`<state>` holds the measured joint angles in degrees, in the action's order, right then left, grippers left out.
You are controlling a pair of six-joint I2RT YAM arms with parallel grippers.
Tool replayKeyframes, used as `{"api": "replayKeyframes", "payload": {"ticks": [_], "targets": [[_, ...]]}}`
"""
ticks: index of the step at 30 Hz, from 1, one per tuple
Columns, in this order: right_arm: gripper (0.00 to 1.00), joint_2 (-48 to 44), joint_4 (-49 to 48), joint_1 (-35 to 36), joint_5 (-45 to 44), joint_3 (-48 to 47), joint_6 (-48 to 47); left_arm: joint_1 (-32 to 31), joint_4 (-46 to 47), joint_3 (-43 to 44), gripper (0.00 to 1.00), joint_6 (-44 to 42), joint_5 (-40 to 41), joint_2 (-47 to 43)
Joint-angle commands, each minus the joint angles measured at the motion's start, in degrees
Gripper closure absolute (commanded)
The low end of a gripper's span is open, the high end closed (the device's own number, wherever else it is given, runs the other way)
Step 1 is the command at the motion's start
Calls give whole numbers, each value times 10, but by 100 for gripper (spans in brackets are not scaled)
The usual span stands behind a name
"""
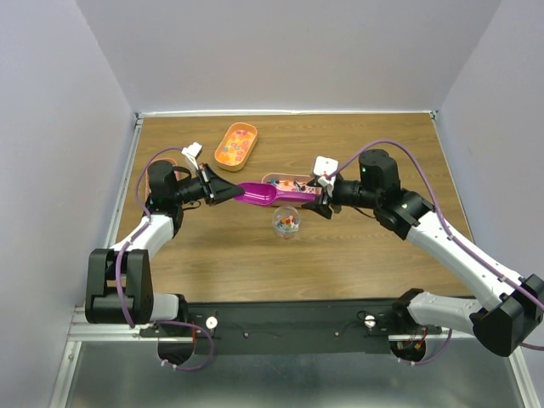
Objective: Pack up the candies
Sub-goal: Scoop the fake candies from the storage box.
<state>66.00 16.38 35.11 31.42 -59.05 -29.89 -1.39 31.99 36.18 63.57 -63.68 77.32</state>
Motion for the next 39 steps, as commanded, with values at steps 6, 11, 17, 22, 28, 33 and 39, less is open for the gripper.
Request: {"api": "replayKeyframes", "payload": {"ticks": [6,11,17,22,28,33,39], "targets": [[40,3,-10,-11,39,11,-18,9,20,-7,100,13,-41,-23],[43,14,-10,-13,63,10,-25,9,20,-3,100,22,-37,-31],[45,33,-10,-15,94,6,-32,9,20,-1,100,31,-36,-42],[47,35,-12,-17,107,0,-36,9,20,-1,100,36,-35,-42],[49,26,-13,-19,117,-3,-36,9,21,-6,100,37,-31,-37],[54,25,-14,-19,120,-4,-36,9,21,-8,100,38,-29,-40],[60,25,-15,-20,119,-9,-34,9,21,-12,100,42,-27,-46]]}}
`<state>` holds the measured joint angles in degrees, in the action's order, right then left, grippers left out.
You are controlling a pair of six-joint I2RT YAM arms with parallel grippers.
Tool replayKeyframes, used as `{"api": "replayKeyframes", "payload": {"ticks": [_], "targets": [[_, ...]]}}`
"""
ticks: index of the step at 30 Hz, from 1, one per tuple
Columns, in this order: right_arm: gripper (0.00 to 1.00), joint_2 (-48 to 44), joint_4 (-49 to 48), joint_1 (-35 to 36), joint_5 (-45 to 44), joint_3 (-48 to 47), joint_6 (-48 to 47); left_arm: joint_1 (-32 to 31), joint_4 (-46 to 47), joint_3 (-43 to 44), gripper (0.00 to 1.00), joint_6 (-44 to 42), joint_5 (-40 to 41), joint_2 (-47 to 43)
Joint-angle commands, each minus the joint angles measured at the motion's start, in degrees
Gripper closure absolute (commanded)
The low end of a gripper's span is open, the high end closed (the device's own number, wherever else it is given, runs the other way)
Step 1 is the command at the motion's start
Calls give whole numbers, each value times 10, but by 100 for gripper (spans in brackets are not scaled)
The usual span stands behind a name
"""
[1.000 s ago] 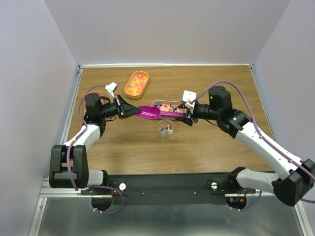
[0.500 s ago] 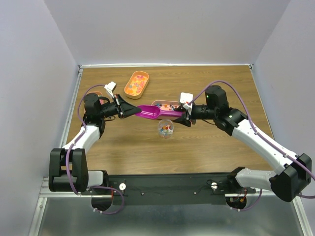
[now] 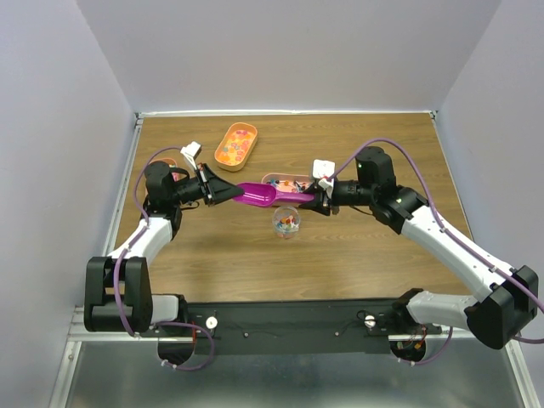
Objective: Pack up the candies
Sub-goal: Scoop the fake candies from the storage box.
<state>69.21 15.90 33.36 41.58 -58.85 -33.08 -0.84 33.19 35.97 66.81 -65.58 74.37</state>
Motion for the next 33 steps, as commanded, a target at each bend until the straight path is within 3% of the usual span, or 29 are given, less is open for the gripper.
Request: {"api": "replayKeyframes", "payload": {"ticks": [1,13,16,18,21,25,30,33], "targets": [[63,-7,-11,-2,13,-11,1,3,10,-13,100,10,-7,-18],[83,-12,-61,-2,-14,-4,27,3,12,-57,100,55,27,-65],[99,-8,-61,-2,-8,-3,28,3,13,-70,100,62,30,-74],[99,-7,-61,-2,-7,-2,27,3,12,-76,100,63,29,-73],[99,-12,-60,-2,-19,3,28,3,14,-76,85,62,28,-63],[99,-25,-57,-2,-51,15,19,3,21,-46,52,63,33,-49],[99,-28,-42,-2,-73,16,7,18,20,-9,31,53,32,-25],[99,-20,-15,-4,-109,11,-6,29,-26,14,26,7,48,-12]]}}
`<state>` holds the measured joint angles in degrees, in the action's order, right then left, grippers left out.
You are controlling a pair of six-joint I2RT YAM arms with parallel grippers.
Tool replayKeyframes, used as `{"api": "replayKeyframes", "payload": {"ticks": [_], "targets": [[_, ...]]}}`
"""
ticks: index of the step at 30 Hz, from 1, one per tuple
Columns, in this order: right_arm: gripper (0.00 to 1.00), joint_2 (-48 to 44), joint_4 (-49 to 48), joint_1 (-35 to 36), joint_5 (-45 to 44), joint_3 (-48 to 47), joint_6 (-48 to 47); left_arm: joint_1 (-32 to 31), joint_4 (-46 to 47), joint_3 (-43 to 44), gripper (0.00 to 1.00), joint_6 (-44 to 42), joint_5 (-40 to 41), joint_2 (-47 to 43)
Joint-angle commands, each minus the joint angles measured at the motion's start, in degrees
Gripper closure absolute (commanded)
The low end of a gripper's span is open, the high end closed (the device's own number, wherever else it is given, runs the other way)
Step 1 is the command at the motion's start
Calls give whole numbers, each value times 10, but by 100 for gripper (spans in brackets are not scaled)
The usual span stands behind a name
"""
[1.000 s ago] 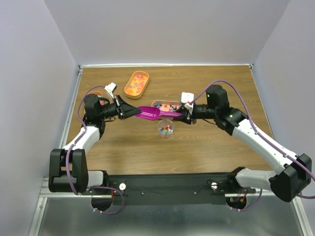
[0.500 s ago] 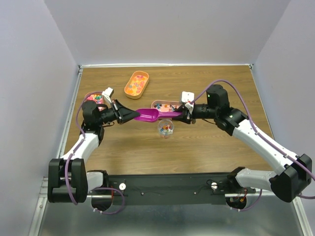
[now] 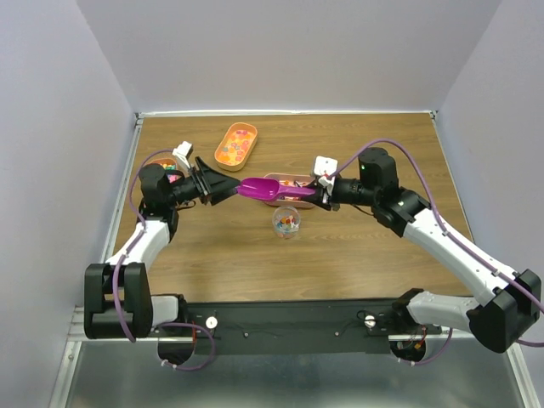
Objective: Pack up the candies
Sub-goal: Scoop the fake candies from the storage box.
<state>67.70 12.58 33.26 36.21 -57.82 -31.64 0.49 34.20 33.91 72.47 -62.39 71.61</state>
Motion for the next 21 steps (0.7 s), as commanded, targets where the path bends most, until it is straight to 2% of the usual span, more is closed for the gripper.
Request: {"api": "replayKeyframes", "payload": {"ticks": [1,2,3,5,6,9,11,15,16,21], "targets": [[99,0,27,-6,-81,-2,-24,20,-65,56,25,-74,27,24],[99,6,35,-9,-95,-6,-29,23,-101,71,24,-147,42,28],[99,10,52,-11,-109,-8,-30,23,-193,90,23,-195,86,34],[99,22,69,-23,-139,-19,-35,23,-282,152,23,-286,148,51],[99,25,92,-30,-140,-26,-39,22,-334,166,23,-343,216,54],[99,48,150,-62,-127,-61,-54,15,-375,194,24,-411,317,61],[99,62,182,-86,-125,-80,-75,2,-394,214,27,-434,351,77],[99,99,256,-122,-105,-130,-106,-75,-443,255,29,-486,451,113],[99,113,267,-129,-101,-152,-110,-102,-447,262,30,-493,465,130],[99,148,317,-141,-90,-192,-135,-145,-458,301,35,-505,509,193]]}}
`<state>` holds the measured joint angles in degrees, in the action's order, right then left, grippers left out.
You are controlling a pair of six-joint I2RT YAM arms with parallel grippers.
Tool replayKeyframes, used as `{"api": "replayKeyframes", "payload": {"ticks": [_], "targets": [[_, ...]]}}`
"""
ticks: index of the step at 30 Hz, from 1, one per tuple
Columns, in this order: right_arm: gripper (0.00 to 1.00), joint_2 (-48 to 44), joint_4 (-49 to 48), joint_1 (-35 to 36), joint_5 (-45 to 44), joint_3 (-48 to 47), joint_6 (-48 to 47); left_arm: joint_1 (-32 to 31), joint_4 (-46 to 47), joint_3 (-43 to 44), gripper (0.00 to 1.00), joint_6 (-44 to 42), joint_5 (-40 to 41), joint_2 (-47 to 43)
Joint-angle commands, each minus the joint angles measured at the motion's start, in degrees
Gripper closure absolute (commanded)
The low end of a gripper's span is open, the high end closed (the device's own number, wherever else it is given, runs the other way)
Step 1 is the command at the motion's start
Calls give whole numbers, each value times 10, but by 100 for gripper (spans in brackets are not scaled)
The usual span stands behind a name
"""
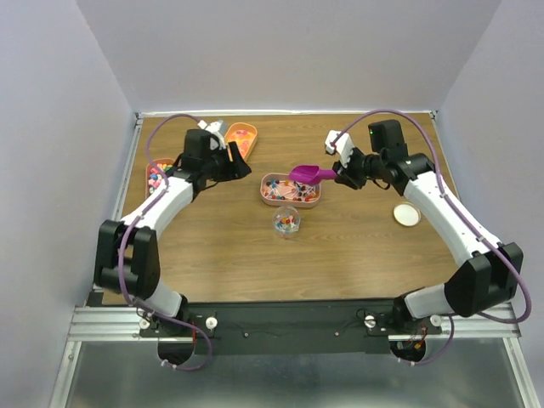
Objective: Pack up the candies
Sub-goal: Scoop the fake candies from the storage box.
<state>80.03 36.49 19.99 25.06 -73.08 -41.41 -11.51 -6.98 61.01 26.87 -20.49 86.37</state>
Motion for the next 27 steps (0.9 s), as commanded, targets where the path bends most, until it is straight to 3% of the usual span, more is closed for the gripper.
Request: {"api": "replayKeyframes", "payload": {"ticks": [1,11,20,27], "targets": [[99,30,82,-12,22,-43,-41,-32,-51,38,36,-52,92,59],[99,62,96,-21,13,-59,-72,-96,-94,134,43,-81,126,180],[99,147,201,-28,-27,-165,-99,-118,-100,143,45,-89,186,186],[99,156,256,-28,-19,-229,-132,-119,-84,127,46,-90,200,177]]}}
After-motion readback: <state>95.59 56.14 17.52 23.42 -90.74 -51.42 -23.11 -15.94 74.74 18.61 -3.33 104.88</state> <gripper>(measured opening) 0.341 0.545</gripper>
